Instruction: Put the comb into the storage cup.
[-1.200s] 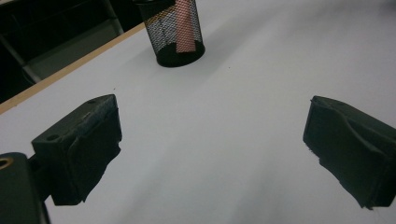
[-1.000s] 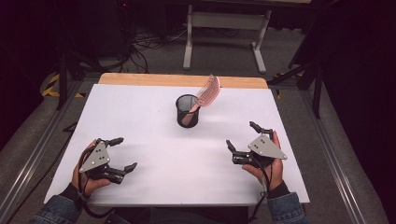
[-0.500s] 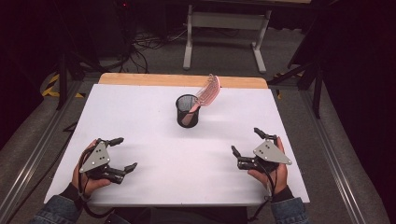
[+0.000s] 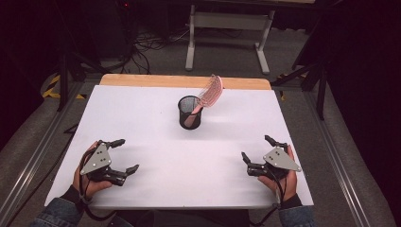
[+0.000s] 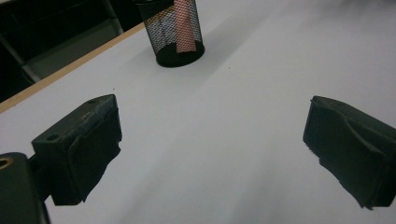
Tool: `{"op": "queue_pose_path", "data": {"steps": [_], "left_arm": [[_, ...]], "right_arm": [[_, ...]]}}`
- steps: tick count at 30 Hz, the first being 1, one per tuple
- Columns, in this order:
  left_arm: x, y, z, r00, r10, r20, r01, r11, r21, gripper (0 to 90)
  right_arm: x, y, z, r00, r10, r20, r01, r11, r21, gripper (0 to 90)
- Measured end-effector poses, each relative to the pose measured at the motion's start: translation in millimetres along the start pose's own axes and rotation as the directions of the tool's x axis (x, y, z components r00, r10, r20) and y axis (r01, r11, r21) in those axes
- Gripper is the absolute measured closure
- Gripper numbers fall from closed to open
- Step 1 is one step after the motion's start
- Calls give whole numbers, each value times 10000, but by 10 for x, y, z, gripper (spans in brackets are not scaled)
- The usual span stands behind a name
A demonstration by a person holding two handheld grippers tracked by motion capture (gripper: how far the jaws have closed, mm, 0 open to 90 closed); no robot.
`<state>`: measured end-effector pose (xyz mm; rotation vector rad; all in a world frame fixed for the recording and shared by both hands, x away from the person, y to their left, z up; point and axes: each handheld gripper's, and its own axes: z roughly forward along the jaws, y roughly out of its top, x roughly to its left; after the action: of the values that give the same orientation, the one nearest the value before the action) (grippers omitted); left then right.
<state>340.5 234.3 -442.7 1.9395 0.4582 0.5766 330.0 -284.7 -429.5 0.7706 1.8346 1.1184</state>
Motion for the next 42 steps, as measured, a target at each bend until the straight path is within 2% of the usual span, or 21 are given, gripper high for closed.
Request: {"op": "queue_pose_path", "data": {"steps": [2, 10, 15, 42], "left_arm": [[-3, 3, 4, 10000, 22, 22, -23, 10000, 45, 53], [6, 4, 14, 10000, 16, -43, -16, 10000, 72, 52], [2, 4, 19, 10000, 71, -63, -70, 9999, 88, 52], [-1, 1, 9, 10000, 77, 22, -77, 10000, 52, 52]], "right_arm": [[-7, -33, -1, 10000, 5, 38, -5, 10000, 94, 47], [-40, -127, 9, 9985, 130, -527, -115, 9995, 292, 37], [-28, -148, 33, 9979, 97, -641, -72, 9992, 394, 33], [13, -133, 45, 9988, 33, -486, -17, 9994, 332, 33]]}}
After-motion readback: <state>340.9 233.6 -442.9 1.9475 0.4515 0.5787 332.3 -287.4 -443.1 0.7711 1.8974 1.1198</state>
